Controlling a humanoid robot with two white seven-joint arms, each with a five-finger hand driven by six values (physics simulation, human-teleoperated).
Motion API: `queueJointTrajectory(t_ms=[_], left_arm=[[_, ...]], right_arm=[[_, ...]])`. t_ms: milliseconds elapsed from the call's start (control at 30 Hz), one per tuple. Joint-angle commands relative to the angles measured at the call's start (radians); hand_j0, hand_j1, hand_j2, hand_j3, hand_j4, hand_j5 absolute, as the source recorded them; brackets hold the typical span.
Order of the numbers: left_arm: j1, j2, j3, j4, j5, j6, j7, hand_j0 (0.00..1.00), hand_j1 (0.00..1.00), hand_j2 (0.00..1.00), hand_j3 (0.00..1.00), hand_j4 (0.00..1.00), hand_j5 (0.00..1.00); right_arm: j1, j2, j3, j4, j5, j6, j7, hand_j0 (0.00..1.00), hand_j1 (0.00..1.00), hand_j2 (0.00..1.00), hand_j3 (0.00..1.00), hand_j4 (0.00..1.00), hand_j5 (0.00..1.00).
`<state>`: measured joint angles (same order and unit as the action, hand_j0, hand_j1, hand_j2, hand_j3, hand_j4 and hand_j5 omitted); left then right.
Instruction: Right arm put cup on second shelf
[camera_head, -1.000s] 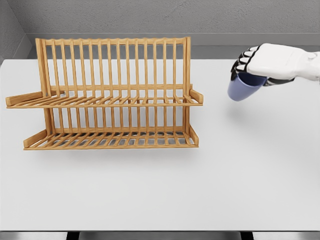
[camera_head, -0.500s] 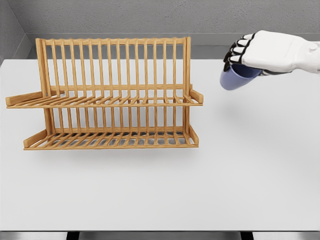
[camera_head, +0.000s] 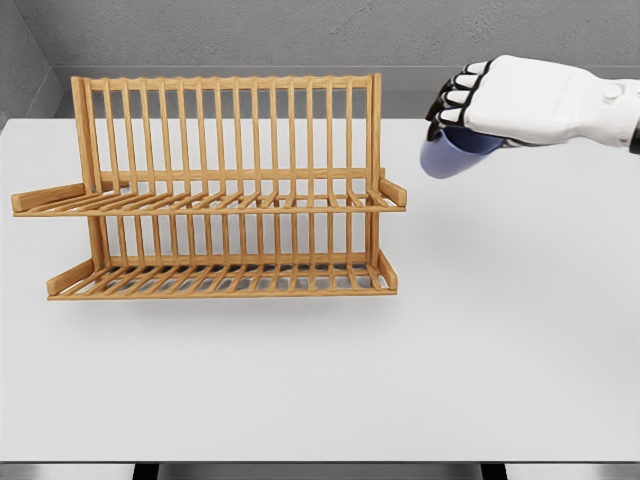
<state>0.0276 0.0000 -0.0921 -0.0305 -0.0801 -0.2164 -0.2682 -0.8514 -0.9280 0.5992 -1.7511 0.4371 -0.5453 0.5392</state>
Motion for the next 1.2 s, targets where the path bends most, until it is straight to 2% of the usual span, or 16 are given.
queueJointTrajectory(t_ms=[0,333,667,900,1167], left_arm=[[0.0,0.0,0.0,0.0,0.0,0.0,0.0,1.0,1.0,1.0,1.0,1.0,1.0],[0.0,0.0,0.0,0.0,0.0,0.0,0.0,1.0,1.0,1.0,1.0,1.0,1.0],[0.0,0.0,0.0,0.0,0.0,0.0,0.0,1.0,1.0,1.0,1.0,1.0,1.0],[0.0,0.0,0.0,0.0,0.0,0.0,0.0,1.0,1.0,1.0,1.0,1.0,1.0],[0.0,0.0,0.0,0.0,0.0,-0.001,0.0,1.0,1.0,1.0,1.0,1.0,1.0]], right_arm=[[0.0,0.008,-0.001,-0.001,-0.003,0.001,-0.001,0.61,0.61,0.61,0.61,0.61,0.61],[-0.037,0.069,0.001,-0.002,-0.031,-0.013,0.001,0.61,0.61,0.61,0.61,0.61,0.61],[-0.051,0.15,0.016,-0.002,-0.037,-0.016,0.001,0.61,0.61,0.61,0.61,0.61,0.61],[-0.044,0.209,0.039,-0.002,-0.037,-0.018,0.035,0.62,0.62,0.62,0.62,0.62,0.62],[-0.011,0.207,0.062,-0.002,-0.037,-0.025,0.035,0.63,0.63,0.63,0.63,0.63,0.63]])
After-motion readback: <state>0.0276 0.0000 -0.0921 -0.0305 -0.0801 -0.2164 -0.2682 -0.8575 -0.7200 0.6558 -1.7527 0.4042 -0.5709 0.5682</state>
